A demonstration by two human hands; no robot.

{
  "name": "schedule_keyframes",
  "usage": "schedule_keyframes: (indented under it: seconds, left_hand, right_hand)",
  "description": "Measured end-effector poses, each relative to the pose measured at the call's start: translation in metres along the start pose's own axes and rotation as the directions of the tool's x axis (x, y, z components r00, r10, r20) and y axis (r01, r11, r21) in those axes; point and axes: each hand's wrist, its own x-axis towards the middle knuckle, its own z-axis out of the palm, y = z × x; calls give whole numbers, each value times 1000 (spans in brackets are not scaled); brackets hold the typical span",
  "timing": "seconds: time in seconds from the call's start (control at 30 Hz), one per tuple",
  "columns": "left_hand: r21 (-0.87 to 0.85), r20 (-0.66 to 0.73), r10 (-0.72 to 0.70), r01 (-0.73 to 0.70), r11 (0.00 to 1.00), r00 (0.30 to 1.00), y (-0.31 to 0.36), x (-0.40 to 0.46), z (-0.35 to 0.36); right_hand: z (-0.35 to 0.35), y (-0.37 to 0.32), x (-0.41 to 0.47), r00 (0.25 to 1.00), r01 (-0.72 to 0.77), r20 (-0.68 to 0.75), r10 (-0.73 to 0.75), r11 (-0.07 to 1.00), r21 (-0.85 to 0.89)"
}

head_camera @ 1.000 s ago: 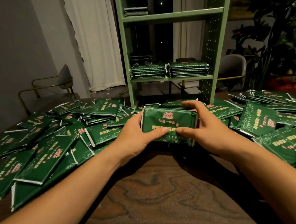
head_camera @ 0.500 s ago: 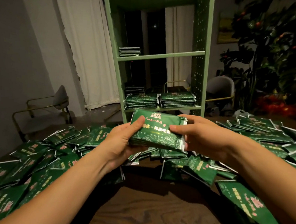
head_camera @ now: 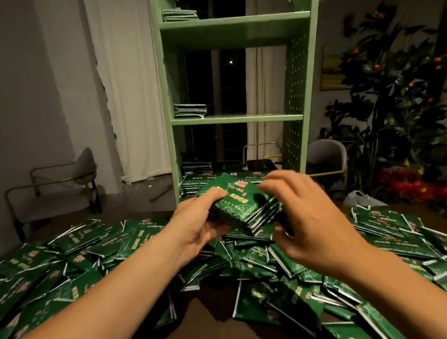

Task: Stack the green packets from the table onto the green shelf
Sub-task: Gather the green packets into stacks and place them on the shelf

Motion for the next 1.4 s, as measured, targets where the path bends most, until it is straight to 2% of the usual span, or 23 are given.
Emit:
schedule_keyframes:
  seconds: [0.07,0.17,0.37,0.47,0.5,0.53,0.57,0.6,0.63,0.67,0.7,0.73,0.87,1.07,1.17,1.33,1.4]
  left_hand:
    - [59,27,-9,7,998,1000,1,7,5]
    - [81,37,-29,26,996,999,4,17,9]
    - [61,66,-60,56,997,996,11,37,4]
    - [15,82,12,-13,1000,997,14,42,3]
    - [84,48,71,-74,994,996,14,43,3]
    - [265,11,176,-172,949,984,13,45,1]
    - [549,31,331,-293,783,943,12,49,-3]
    - [795,146,462,-382,472,875,10,53,-8]
    - [899,306,509,-421,125,805,8,57,-13]
    - [897,423,493,-429,-108,760,7,62,-18]
    - [869,494,450,-436,-232,744,6,69,-21]
    - [845,533,407,-443,-298,742,6,75,-22]
    - [842,522,326,-415,-343,789,12,90,-22]
    - [769,552,225,-386,-510,803,10,93,-25]
    - [762,557,209,-395,-512,804,8,95,-31]
    - [747,566,184,-406,-527,804,5,95,-38]
    - [747,569,185,-409,-525,801,5,95,-39]
  right_hand:
    - [7,1,3,997,81,-1,-82,994,-75]
    - [13,5,10,978,151,-123,-166,981,-122]
    - [25,14,21,948,252,-147,-282,948,-193]
    - [28,22,31,950,183,-220,-221,966,-182]
    - [28,27,35,952,117,-260,-162,977,-181]
    - [27,32,40,950,47,-295,-104,980,-193]
    - [27,37,45,948,-7,-313,-63,976,-216]
    - [29,41,49,952,-38,-305,-39,970,-242]
    - [33,44,53,960,-50,-279,-26,963,-265]
    - [38,46,57,970,-51,-244,-20,959,-280]
    - [45,48,62,977,-48,-211,-15,956,-289]
    - [51,48,65,982,-50,-190,-7,955,-292]
    - [74,48,90,983,-37,-182,-23,947,-318]
    - [101,49,124,998,-46,-46,32,935,-352]
    - [111,52,135,995,-63,57,88,936,-345]
    - [112,58,151,964,-137,200,174,973,-185]
    - [103,55,150,965,-152,191,180,977,-153]
